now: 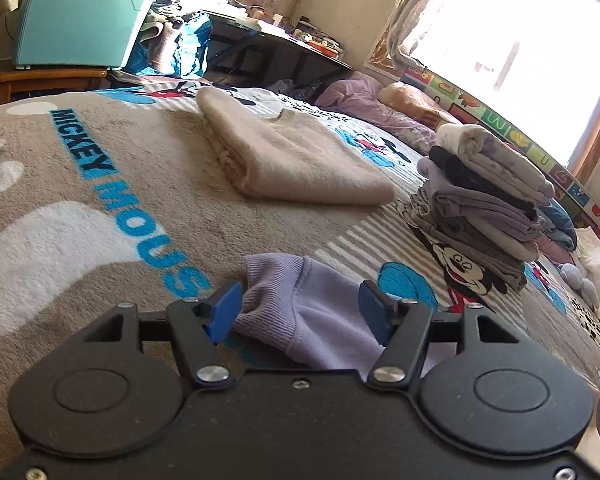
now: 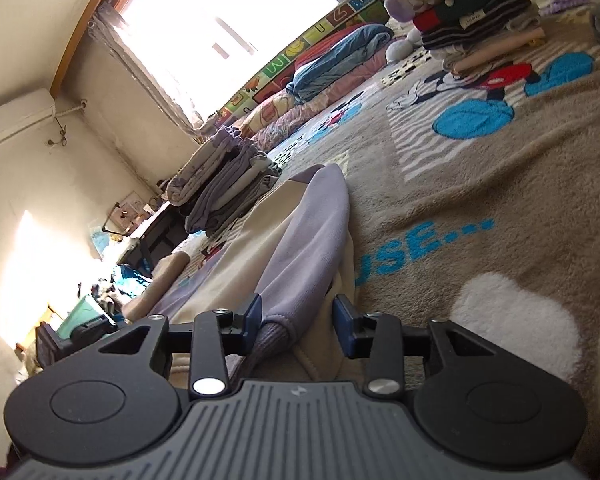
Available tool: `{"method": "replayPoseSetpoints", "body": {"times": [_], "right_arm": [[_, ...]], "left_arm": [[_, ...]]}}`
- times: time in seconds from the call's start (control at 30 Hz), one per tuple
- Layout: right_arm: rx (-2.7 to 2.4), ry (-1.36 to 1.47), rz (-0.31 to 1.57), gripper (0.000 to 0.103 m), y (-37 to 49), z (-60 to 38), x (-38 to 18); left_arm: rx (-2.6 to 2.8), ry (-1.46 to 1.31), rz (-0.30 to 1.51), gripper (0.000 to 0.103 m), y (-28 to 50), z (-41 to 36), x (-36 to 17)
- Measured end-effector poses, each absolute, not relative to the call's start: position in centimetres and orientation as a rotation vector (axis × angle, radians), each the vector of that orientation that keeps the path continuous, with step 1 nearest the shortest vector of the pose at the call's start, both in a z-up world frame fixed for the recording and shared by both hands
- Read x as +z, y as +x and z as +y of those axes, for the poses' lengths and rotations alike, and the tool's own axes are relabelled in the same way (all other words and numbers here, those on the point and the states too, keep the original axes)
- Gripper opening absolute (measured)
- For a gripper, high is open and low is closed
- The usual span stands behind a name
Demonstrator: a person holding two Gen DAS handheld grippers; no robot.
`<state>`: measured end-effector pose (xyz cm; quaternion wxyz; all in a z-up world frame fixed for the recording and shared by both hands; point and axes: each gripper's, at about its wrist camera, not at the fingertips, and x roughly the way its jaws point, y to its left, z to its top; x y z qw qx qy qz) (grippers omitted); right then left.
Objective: Fold clothes
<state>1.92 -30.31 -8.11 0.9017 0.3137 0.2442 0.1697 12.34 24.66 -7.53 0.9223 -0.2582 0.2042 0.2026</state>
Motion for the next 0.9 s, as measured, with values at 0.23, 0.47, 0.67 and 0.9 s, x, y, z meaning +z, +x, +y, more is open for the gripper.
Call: {"method": "replayPoseSetpoints", "body": {"times": [0.23,0.47,0.67,0.9], "right_arm": [[0.292,0.534,0.495,0.014,1.5,-30.2,-7.4],[0.228,0.523,0.438,0.013,2.7,-33.6,-4.9],[0.122,0.361,0.48,0.012,7.8,-38.3,-2.0],[-0.055,0.275,0.593,0.012,13.4,-43.2,-3.3]], "left_arm": [[0.347,-0.508,0.427,0.064,13.1,21.7,-7.1],[0.31,-0.506,0.448,0.064,13.7,20.2,-7.3],[0.308,-0.516,0.458,0.064,14.0,20.1,-7.5],[0.304,-0.517,0.477,0.064,14.5,19.8,-7.9]]}}
